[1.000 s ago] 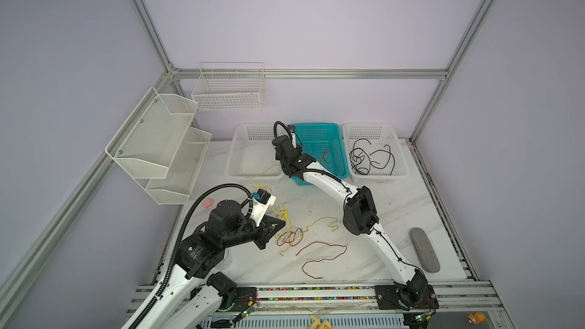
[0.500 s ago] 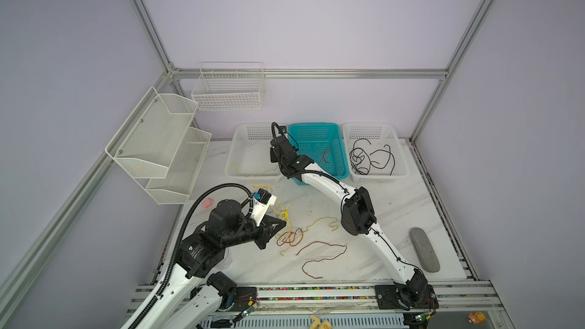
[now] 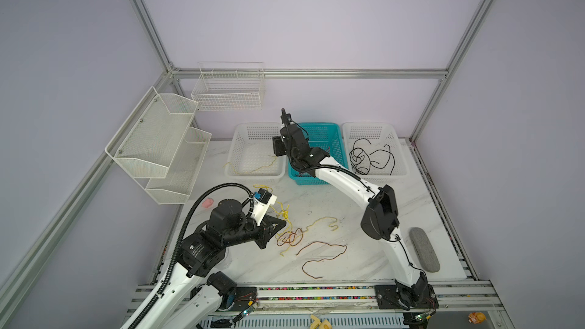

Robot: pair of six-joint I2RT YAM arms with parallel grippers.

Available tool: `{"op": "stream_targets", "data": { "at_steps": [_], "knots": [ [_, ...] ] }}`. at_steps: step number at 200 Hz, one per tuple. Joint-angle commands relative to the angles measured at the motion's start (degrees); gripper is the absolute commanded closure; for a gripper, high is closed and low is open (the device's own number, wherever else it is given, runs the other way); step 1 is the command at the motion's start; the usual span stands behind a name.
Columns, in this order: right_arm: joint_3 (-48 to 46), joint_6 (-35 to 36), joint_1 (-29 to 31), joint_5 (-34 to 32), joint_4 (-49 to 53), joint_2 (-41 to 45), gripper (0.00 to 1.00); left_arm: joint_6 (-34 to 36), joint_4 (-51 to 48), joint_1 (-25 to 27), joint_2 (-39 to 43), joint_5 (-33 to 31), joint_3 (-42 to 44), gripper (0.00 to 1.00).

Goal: Untangle the cables
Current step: 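Move the open right gripper back toward the wire held by the left gripper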

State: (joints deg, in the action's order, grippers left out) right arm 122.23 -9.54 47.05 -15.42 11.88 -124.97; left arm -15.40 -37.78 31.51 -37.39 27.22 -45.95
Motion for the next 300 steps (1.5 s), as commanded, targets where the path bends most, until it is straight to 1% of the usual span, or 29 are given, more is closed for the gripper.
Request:
{"op": "stream_targets", "data": {
  "at_steps": [1,15,40,53,73,88,105,136,157,187,209,228,260,264,300],
  "knots": [
    [-16.1,1.4,0.3,7.3,-10.6,14.5,0.37,0.6,2.5,-0.3,0.3,-0.1,2.2,1.0],
    [-28.3,1.7,0.3,10.3,-17.4,23.5,0.35,0.3,2.6,-0.3,0.3,0.0,2.2,1.0],
    [-45.8,0.8,0.3,15.1,-24.3,36.4,0.34,-0.8,3.3,-0.2,0.6,0.6,2.1,1.0],
    [-52.3,0.9,0.3,16.2,-25.9,41.7,0.34,-1.7,3.7,-0.2,0.9,0.9,1.9,1.0],
    [-61.8,0.1,0.3,20.0,-30.0,49.4,0.34,-4.4,5.4,-0.2,1.6,2.0,1.5,1.0],
    [-68.0,-0.8,0.3,22.9,-33.2,53.3,0.34,-6.8,8.1,-0.2,2.2,3.5,1.6,1.0],
    [-73.9,-2.4,0.3,25.8,-36.5,55.8,0.34,-9.2,10.9,-0.2,2.3,5.0,1.9,1.0],
    [-82.2,-6.4,0.3,33.4,-45.6,56.8,0.35,-12.9,14.6,-0.2,1.3,7.2,2.8,1.0],
    [-85.8,-7.7,0.4,35.7,-51.5,56.5,0.37,-14.2,15.3,-0.2,1.2,7.1,2.8,1.0],
    [-88.3,-8.2,1.2,39.2,-56.3,54.3,0.4,-17.0,18.1,-0.2,1.6,6.6,3.5,1.0],
    [-89.3,-7.2,2.7,36.7,-56.8,52.1,0.4,-20.6,22.6,-0.2,1.8,7.4,5.2,1.0],
    [-89.1,-6.6,3.7,36.1,-57.2,49.1,0.4,-22.5,25.0,-0.3,1.3,7.9,6.1,1.0],
    [-89.5,-5.7,5.1,32.6,-56.7,46.6,0.39,-22.1,25.0,-0.2,1.6,7.1,5.9,1.0],
    [-89.7,-5.8,5.2,32.4,-56.8,45.1,0.39,-22.0,24.9,-0.2,1.8,7.1,5.9,1.0],
    [-89.4,-6.9,6.5,32.7,-59.0,41.1,0.38,-22.0,25.5,-0.2,1.9,6.7,6.3,1.0]
  ]
}}
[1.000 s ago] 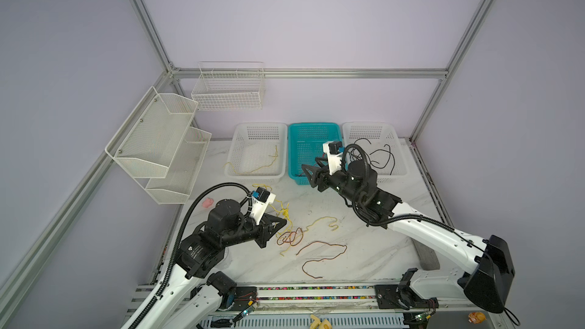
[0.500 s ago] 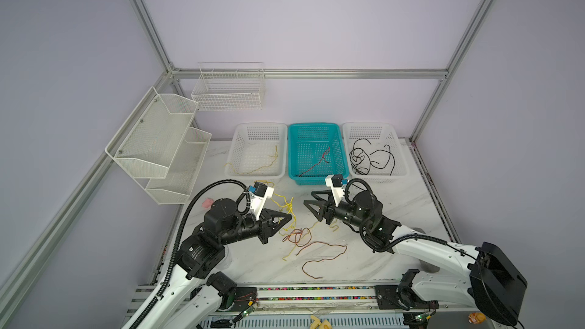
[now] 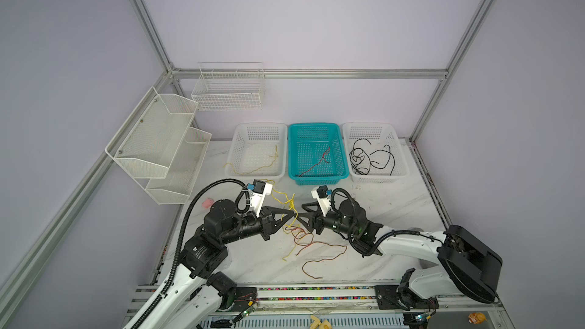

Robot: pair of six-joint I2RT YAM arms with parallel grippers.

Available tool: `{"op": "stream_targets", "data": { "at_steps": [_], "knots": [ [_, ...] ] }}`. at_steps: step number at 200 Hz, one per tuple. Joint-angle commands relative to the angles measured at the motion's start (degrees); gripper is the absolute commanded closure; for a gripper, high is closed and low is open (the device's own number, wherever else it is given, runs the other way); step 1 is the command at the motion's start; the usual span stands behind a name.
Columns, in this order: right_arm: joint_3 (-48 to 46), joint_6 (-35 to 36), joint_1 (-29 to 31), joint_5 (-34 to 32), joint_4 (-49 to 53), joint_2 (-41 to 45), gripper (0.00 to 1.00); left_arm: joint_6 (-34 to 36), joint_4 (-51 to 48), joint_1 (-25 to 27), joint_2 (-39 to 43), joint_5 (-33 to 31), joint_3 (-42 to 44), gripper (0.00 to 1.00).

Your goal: Untangle the cables

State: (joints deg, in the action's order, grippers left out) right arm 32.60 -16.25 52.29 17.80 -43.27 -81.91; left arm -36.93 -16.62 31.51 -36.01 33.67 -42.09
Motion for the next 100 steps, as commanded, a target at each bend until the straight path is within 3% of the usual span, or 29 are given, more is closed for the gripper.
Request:
{"op": "stream_targets", "data": {
  "at_steps": [1,53,65,100],
  "knots": [
    [0.4,-0.2,1.4,-0.6,-3.8,-2.0,0.38,-0.6,4.4,-0.2,0.5,0.3,2.5,1.0],
    [2.4,-2.0,3.9,-1.8,-6.6,-9.1,0.42,-0.3,4.9,-0.2,1.4,-0.3,2.4,1.0],
    [2.4,-2.5,4.0,-2.1,-8.0,-9.7,0.52,-0.4,4.9,-0.2,1.6,-0.2,2.4,1.0],
    [2.7,-3.2,4.0,-8.3,-6.9,-8.7,0.96,0.1,2.7,-0.3,3.3,-1.2,2.7,1.0]
  ]
}}
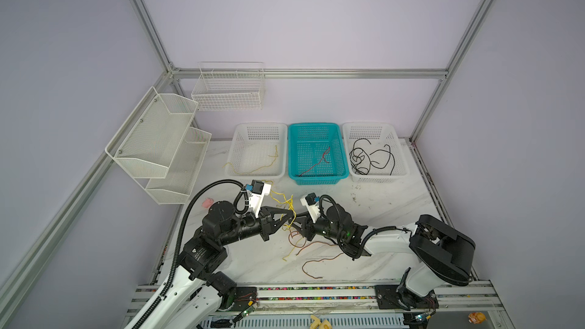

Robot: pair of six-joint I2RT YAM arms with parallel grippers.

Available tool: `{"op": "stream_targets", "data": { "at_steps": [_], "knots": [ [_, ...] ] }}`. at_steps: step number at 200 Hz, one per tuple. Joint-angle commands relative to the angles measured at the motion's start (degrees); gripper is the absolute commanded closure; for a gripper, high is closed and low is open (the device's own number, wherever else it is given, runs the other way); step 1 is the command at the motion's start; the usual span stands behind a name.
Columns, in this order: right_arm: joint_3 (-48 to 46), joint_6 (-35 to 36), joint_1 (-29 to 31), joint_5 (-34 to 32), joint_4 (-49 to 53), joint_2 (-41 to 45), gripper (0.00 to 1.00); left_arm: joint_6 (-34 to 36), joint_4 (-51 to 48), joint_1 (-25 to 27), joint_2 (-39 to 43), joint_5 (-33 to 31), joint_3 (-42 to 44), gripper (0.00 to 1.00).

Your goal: Untangle the cables

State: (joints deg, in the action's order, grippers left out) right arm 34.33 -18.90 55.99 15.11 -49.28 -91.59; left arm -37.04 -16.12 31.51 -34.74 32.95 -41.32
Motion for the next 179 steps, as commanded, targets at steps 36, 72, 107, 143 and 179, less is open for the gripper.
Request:
{"op": "stream_targets", "data": {
  "at_steps": [36,72,107,143,179],
  "knots": [
    [0.3,-2.3,0.2,-22.9,13.5,7.2,1.0,1.4,-6.8,-0.3,4.7,-5.1,-0.4,1.0],
    [-2.4,-6.2,-5.6,-32.6,32.4,14.3,1.0,4.3,-16.7,-0.4,6.2,-10.1,-2.5,1.0],
    [-8.4,-10.8,-14.9,-24.6,35.6,24.8,1.0,7.1,-24.3,-0.5,5.0,-13.2,-5.0,1.0],
    [-6.6,-13.1,-16.9,-34.4,45.8,31.2,1.0,11.4,-35.6,-0.9,3.5,-20.4,-10.8,1.0],
    [-7.3,-13.6,-23.3,-28.4,47.0,35.6,1.0,11.0,-36.0,-1.0,0.7,-18.1,-9.8,1.0]
  ]
}}
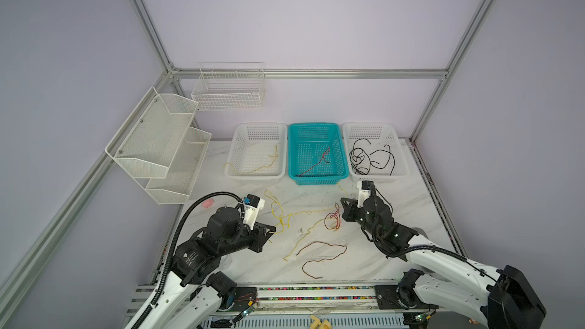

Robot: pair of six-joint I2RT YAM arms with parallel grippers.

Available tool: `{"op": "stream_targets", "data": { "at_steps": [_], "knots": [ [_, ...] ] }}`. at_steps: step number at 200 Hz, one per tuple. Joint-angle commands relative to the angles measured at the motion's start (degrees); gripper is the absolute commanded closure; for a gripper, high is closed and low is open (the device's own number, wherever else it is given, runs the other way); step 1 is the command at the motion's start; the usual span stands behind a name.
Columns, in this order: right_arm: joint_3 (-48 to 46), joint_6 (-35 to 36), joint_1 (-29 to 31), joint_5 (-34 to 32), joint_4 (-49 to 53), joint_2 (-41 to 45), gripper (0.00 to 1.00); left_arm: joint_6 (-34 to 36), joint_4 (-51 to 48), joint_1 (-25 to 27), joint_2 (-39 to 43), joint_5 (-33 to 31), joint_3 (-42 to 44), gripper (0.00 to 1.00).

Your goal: Untangle the cables

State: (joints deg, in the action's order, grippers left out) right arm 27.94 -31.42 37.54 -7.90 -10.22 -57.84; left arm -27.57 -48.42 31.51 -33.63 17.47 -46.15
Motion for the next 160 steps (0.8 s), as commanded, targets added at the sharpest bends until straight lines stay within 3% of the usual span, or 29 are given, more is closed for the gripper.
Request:
{"op": "stream_targets", "data": {
  "at_steps": [1,28,51,114,138,160],
  "knots": [
    [-0.9,-1.1,-4.9,-5.3,8.0,2.0,1.0,1.5,-3.7,-1.0,-0.6,-2.6,-4.9,1.0],
    [0.6,0.4,-5.6,-2.8,8.3,4.0,1.0,1.4,-3.2,-1.4,-2.3,-2.4,-4.4,1.0],
    [2.6,0.9,-7.1,-5.5,12.6,4.9,1.0,1.6,-3.1,-2.3,-3.2,-2.3,-4.8,1.0],
    [9.0,-2.7,-17.7,-10.1,25.2,13.2,1.0,2.4,-1.9,-6.8,-7.3,2.6,-3.6,1.0],
    [9.7,-2.1,-25.4,-7.0,27.0,14.0,1.0,3.7,-1.5,-9.0,-6.6,7.2,-3.6,1.0],
    [9.1,-2.3,-27.9,0.0,25.3,12.1,1.0,4.7,0.0,-10.7,-5.1,12.1,-2.8,1.0]
  ]
}}
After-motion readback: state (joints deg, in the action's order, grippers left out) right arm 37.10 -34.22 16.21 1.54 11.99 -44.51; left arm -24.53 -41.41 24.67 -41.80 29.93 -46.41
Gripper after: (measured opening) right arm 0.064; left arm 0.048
